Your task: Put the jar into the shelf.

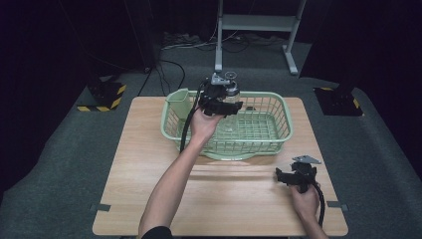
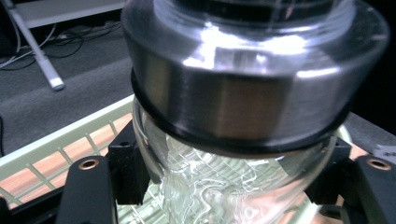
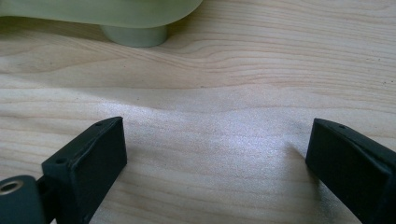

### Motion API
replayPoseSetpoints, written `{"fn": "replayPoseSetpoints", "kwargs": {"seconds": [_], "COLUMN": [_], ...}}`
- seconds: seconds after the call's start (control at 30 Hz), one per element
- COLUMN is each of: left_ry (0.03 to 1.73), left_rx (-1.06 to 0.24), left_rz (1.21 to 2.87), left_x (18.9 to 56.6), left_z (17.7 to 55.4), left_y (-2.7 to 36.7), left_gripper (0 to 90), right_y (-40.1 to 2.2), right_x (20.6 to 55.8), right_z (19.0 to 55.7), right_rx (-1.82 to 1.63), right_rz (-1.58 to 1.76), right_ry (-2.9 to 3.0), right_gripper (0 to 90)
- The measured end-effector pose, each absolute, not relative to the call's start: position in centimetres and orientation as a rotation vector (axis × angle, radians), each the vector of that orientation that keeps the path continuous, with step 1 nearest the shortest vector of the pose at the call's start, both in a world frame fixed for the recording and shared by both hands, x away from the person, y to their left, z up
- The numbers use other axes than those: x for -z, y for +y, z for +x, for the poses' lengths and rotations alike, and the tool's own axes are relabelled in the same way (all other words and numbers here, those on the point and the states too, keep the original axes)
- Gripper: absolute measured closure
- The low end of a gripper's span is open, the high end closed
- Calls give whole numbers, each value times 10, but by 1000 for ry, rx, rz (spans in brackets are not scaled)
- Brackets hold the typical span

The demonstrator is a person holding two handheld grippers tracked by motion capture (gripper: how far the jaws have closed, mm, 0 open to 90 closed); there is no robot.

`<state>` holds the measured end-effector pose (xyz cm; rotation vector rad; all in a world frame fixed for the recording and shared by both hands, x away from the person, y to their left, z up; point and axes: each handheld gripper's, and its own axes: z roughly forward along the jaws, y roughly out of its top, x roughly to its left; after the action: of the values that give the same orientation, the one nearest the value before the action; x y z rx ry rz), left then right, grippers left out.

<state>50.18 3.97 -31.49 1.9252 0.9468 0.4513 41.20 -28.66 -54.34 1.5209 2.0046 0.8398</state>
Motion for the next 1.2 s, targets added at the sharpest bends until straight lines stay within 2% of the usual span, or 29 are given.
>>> {"fn": "replayPoseSetpoints", "kwargs": {"seconds": [0.53,1.2], "left_ry": [1067,1163], "left_rx": [-471,-458], "left_rz": [1950,2053], "left_x": [347,384], "left_z": [544,576], "left_y": [26,13], "left_gripper": [315,316], "right_y": [-286,-286], "right_x": [543,543], "right_z": [412,412], "right_rx": [-841,-842], "right_rz": [1526,1527], "right_ry": [2003,2004], "right_gripper": [49,49]}}
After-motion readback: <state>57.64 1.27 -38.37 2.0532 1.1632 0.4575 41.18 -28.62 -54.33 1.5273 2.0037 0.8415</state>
